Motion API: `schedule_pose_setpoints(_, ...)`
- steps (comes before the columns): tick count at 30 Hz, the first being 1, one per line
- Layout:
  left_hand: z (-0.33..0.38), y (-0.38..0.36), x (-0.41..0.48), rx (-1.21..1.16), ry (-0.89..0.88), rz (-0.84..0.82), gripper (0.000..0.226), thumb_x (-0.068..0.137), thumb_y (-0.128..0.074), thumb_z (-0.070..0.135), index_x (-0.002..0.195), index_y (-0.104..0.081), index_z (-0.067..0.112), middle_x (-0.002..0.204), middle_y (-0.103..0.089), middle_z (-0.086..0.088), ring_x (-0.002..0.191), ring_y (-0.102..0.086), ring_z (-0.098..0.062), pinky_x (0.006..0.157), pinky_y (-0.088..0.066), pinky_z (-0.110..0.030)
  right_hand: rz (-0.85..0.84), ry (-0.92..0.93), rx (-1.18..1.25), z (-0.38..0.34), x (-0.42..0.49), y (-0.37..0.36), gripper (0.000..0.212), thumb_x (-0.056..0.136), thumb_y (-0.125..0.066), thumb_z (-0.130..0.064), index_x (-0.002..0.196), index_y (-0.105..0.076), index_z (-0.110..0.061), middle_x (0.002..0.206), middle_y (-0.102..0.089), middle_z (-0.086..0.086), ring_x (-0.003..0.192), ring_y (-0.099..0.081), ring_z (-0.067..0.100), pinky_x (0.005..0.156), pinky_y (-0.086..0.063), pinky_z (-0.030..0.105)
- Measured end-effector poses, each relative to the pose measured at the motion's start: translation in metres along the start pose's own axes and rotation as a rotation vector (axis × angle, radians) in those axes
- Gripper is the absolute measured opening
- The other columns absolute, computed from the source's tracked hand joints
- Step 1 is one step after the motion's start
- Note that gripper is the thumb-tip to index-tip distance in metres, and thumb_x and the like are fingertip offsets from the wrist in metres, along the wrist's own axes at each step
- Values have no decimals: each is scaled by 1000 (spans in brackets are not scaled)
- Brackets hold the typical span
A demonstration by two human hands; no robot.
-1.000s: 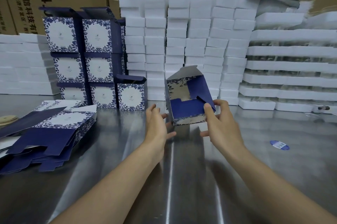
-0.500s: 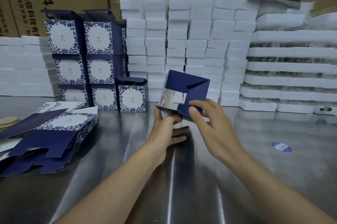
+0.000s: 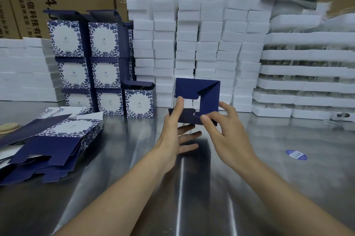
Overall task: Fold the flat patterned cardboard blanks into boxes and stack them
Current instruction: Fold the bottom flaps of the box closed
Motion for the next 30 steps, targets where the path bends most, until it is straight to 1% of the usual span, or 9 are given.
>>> schedule_pose_setpoints(3,1,1,-3,2,-14,9,88,59,-62,101,126,-66,43,110,-82,-2,99,-80,-26,78,-64,-44,38,1,-10,2,2,1,31,104,-48,-58,98,-72,-40,153,-44,-11,114,-26,-41,86,-41,21)
schedule_pose_setpoints(5,1,0,-3,7,-13,20,75,59,-60,103,110,-73,50,108,-82,-1,97,-80,-26,75,-65,-43,58,-15,-25,5,3,2,31,105,-48,-57,101,-73,-39,152,-46,-10,112,-26,-41,90,-44,31)
schedule_pose_setpoints(9,1,2,1,-13,-12,64,68,55,-55,106,93,-78,54,105,-82,-3,95,-81,-28,77,-64,-44,69,-41,-52,8,4,2,33,106,-45,-55,105,-73,-38,149,-48,-10,111,-29,-40,90,-43,35)
schedule_pose_setpoints(13,3,0,-3,-5,-70,81,72,68,-61,95,118,-67,43,105,-82,-4,96,-81,-23,68,-65,-39,96,-38,-72,8,6,4,17,107,-49,-47,101,-64,-44,139,-54,-8,106,-37,-36,87,-44,34)
schedule_pose_setpoints(16,0,-3,-1,10,-152,160,50,88,-74,65,123,-57,34,99,-83,0,91,-81,-19,60,-63,-32,133,-33,-52,9,7,7,11,106,-56,-38,109,-65,-43,136,-55,-7,106,-51,-15,91,-51,34)
schedule_pose_setpoints(20,-5,1,5,12,-200,276,29,103,-68,39,124,-56,24,102,-82,-4,86,-81,-17,57,-63,-31,106,-3,28,4,2,5,37,103,-64,-31,137,-57,-46,136,-51,-17,111,-59,-3,93,-57,36)
schedule_pose_setpoints(24,-6,7,10,-25,-212,360,34,108,-56,28,138,-50,12,111,-79,-5,84,-81,-15,58,-65,-34,128,-13,221,-12,0,4,66,96,-73,-27,137,-38,-64,129,-54,-21,105,-66,0,80,-56,29)
schedule_pose_setpoints(27,-5,9,12,-57,-224,385,39,109,-55,30,141,-48,11,105,-81,-6,85,-81,-15,57,-63,-33,176,-166,267,-15,-4,2,50,94,-75,-36,127,-40,-50,114,-58,-14,89,-68,1,70,-51,27)
schedule_pose_setpoints(30,-3,7,12,-60,-231,390,44,109,-55,35,144,-46,11,96,-83,-2,85,-81,-15,52,-60,-28,-1,-507,407,-13,-4,-4,24,99,-67,-45,112,-54,-30,94,-68,-4,75,-72,9,68,-49,31)
Point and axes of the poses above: each hand's wrist, its own x-axis towards the middle knuckle, its own y-axis out of the back of the hand, z = x × y, the point moved 2 cm from there along x, towards the middle knuckle
